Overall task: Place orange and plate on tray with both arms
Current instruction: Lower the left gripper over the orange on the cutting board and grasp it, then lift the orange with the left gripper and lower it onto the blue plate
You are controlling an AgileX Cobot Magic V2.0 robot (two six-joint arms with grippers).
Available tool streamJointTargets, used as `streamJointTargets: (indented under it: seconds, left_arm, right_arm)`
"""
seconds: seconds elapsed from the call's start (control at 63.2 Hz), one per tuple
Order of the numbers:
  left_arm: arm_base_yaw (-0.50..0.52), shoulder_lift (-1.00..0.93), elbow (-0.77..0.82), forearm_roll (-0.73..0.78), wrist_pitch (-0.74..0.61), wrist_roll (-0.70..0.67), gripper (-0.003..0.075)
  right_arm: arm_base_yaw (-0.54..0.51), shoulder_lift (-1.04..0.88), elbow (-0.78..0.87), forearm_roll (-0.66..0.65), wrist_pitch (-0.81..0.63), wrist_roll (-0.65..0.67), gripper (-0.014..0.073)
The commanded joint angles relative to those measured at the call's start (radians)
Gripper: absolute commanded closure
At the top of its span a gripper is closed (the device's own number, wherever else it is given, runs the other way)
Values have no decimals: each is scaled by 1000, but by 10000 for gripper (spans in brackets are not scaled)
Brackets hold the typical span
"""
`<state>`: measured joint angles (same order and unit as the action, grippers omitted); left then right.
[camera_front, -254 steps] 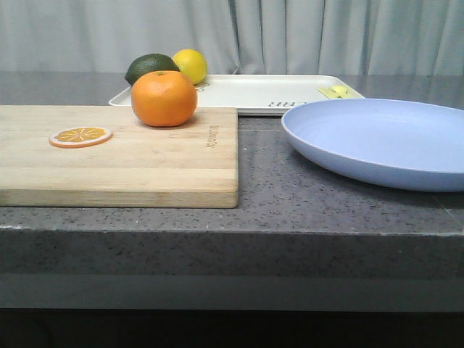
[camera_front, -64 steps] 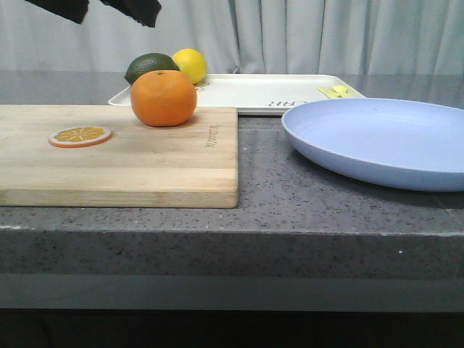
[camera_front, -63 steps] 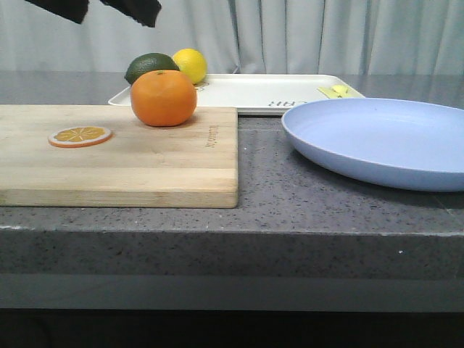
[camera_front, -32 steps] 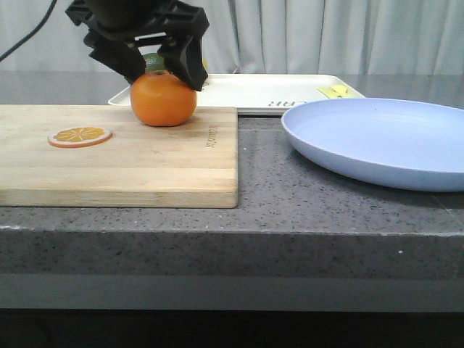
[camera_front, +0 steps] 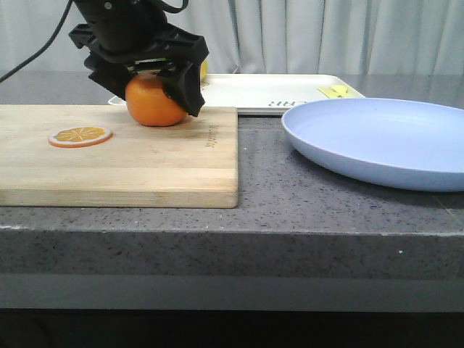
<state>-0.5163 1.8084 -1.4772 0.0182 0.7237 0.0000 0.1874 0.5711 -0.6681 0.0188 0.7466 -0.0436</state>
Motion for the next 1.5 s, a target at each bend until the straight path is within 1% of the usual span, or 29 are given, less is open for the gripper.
streamJointTargets:
  seconds: [0.0, 0.142, 0.301, 0.364, 0.412, 0.554, 0.696, 0.791, 1.045, 1.171, 1.345, 1.393, 1.425, 1.472, 1.488]
  left_arm:
    - [-7, -49, -31, -2, -29, 0, 157]
    - [-7, -49, -31, -2, -29, 0, 164]
    - [-7, -49, -31, -18, -31, 0, 277]
    - [-9, -52, -34, -39, -31, 0, 305]
    - [-16, -54, -41, -43, -31, 0, 311]
    - [-66, -54, -92, -43, -23, 0, 311]
    - [-153, -43, -178, -43, -25, 0, 311]
    - [-228, 0, -262, -39, -27, 0, 310]
    - [-365, 154, -427, -37, -27, 0, 310]
    - [-398, 216, -483, -37, -29, 0, 310]
    - [-415, 273, -528, -37, -31, 0, 307]
    - [-415, 278, -530, -37, -33, 0, 281]
    - [-415, 280, -530, -37, -35, 0, 251]
    - [-415, 282, -530, -37, -41, 0, 192]
    - [-415, 282, -530, -37, -41, 0, 161]
  right_arm:
    - [1, 7, -36, 4, -59, -12, 50]
    - [1, 7, -36, 4, -58, -12, 50]
    - [1, 7, -36, 4, -55, -12, 50]
    - [1, 7, -36, 4, -53, -12, 50]
    - [1, 7, -36, 4, -52, -12, 50]
    - [1, 7, -36, 4, -50, -12, 50]
    - [1, 7, -36, 4, -50, -12, 50]
    - [1, 7, -36, 4, -50, -12, 50]
    - [1, 7, -36, 3, -50, -12, 50]
    - [1, 7, -36, 3, -50, -12, 50]
    - [1, 7, -36, 3, -50, -12, 50]
    - [1, 7, -36, 3, -50, -12, 50]
    - [1, 7, -36, 3, -50, -12, 50]
    - [1, 7, -36, 3, -50, -12, 50]
    - [1, 7, -36, 3, -50, -12, 50]
